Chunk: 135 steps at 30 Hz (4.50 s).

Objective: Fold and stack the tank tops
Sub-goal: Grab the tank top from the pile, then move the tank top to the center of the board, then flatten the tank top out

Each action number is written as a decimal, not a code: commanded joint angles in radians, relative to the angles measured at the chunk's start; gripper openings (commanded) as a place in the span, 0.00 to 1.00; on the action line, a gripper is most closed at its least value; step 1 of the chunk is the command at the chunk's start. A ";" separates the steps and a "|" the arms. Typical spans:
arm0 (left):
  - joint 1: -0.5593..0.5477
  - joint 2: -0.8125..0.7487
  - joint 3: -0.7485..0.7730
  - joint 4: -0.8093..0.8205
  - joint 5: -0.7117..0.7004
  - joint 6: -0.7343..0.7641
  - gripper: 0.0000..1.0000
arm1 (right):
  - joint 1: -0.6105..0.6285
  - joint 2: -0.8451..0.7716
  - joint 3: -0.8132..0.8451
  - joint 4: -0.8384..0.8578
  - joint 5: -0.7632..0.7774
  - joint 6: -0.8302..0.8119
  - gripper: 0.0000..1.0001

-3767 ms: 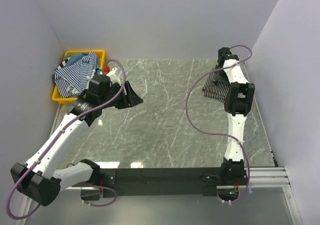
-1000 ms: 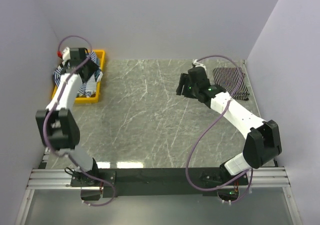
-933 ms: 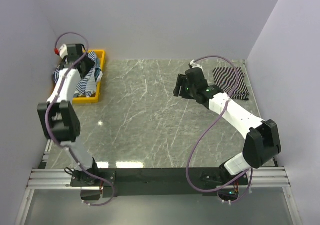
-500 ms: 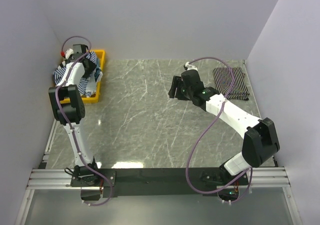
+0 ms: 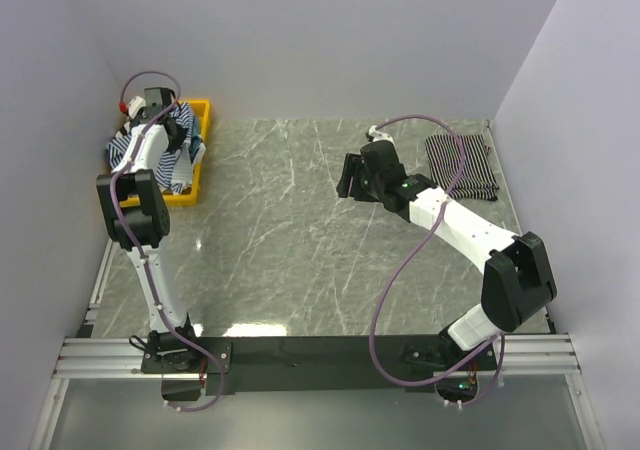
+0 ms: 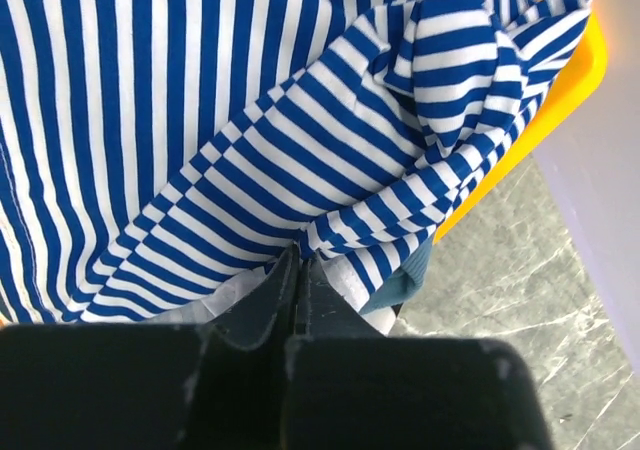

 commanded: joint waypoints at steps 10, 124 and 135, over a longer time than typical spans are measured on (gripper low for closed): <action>0.019 -0.243 0.147 0.055 -0.042 0.072 0.01 | 0.012 -0.002 0.037 0.016 0.019 -0.011 0.67; -0.414 -0.612 -1.041 0.443 0.231 -0.159 0.47 | -0.244 0.466 0.235 0.043 0.073 0.009 0.00; -0.414 -0.464 -0.952 0.453 0.234 -0.175 0.37 | -0.244 0.447 0.232 0.039 0.057 0.006 0.00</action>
